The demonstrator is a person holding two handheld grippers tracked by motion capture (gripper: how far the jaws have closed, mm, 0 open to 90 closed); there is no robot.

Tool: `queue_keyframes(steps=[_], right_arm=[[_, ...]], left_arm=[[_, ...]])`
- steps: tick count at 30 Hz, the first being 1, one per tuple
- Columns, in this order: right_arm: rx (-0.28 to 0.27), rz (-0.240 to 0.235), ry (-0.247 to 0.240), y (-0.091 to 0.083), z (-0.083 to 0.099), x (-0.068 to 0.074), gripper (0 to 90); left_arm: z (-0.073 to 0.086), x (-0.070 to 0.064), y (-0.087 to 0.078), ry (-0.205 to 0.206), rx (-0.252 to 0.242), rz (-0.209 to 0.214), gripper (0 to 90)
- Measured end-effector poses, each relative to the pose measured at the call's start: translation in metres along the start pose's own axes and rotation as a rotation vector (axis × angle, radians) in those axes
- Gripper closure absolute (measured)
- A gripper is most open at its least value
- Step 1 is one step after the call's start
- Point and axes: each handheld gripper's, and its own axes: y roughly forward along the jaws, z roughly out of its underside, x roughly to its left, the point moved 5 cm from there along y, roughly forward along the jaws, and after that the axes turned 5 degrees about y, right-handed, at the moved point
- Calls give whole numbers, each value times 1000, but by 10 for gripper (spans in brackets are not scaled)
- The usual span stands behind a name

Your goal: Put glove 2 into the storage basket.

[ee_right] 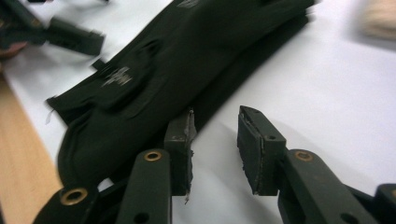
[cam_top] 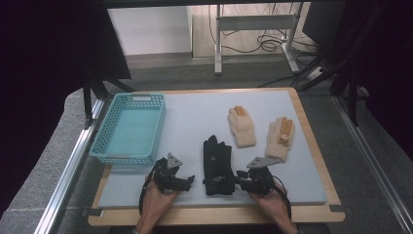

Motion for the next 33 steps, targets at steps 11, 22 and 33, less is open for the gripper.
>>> queue_keyframes(steps=[11, 22, 33], right_arm=[[7, -35, -45, 18, -2, 22, 632], [19, -40, -137, 46, -19, 42, 541], [9, -24, -190, 70, -37, 53, 477]], left_arm=[[14, 16, -14, -17, 27, -44, 35], [35, 29, -26, -46, -6, -49, 16], [36, 30, -25, -78, -10, -25, 22]])
